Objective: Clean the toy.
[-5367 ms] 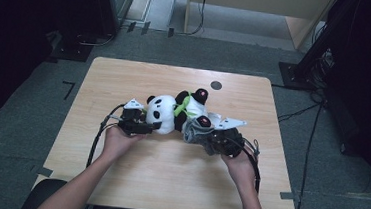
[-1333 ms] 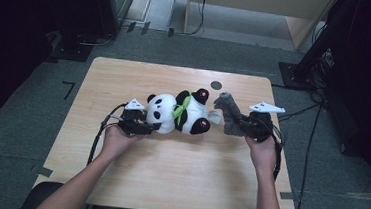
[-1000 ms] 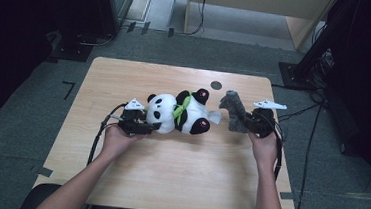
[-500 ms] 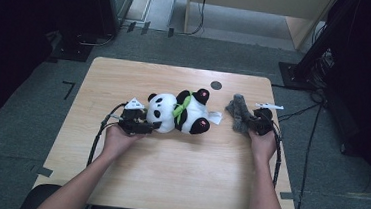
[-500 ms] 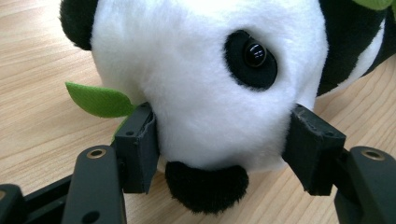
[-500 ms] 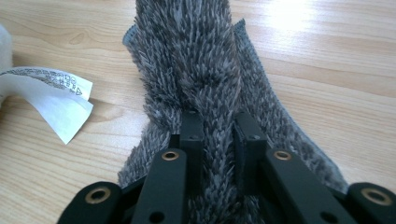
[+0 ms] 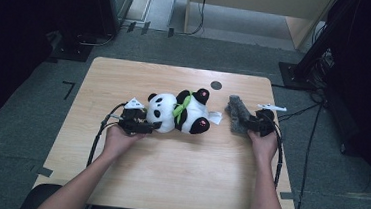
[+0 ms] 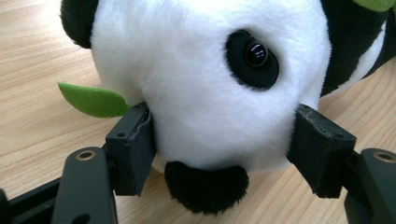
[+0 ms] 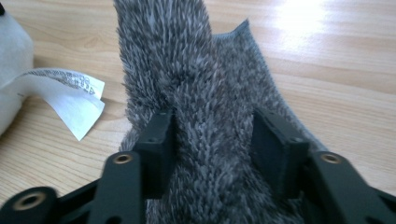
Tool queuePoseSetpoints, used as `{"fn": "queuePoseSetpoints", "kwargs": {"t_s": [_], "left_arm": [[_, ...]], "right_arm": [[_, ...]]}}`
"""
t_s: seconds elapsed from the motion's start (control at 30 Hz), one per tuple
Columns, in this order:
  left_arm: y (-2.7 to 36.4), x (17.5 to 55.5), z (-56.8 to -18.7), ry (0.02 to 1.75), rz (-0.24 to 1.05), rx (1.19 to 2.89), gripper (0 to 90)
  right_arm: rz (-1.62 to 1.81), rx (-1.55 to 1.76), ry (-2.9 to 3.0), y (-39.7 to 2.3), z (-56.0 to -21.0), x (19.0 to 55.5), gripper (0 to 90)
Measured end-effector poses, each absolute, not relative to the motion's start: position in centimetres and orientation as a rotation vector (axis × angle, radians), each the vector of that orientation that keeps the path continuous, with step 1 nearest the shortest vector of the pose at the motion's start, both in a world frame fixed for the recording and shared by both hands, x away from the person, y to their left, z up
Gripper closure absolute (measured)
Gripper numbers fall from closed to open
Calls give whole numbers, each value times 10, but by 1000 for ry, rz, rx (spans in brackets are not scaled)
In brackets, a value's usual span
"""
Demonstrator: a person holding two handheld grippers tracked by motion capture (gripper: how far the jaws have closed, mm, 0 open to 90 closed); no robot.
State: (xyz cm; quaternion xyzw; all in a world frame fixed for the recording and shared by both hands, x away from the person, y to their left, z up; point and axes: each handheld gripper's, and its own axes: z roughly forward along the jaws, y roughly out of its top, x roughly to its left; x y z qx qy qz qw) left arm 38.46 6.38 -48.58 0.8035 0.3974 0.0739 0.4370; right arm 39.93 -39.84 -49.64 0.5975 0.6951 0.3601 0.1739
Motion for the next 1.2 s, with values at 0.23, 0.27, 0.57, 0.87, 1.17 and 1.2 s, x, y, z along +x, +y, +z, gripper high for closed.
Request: {"fn": "queuePoseSetpoints", "kwargs": {"t_s": [0.23, 0.27, 0.57, 0.87, 1.17, 1.2], "left_arm": [[64, 385, -485, 986, 176, 2001, 276], [64, 386, -485, 984, 177, 2001, 274], [65, 387, -486, 973, 182, 1995, 251], [65, 387, -486, 966, 180, 2001, 240], [65, 388, -486, 964, 177, 2002, 237], [65, 388, -486, 964, 177, 2003, 237]], "right_arm": [[1062, 1667, 1943, -397, -482, 391, 388], [1068, 1661, 1939, -396, -481, 390, 366], [1144, 1599, 1969, -384, -467, 379, 280], [1195, 1554, 2008, -365, -457, 365, 236], [1264, 1460, 2050, -337, -441, 354, 231], [1275, 1446, 2056, -333, -439, 353, 231]]}}
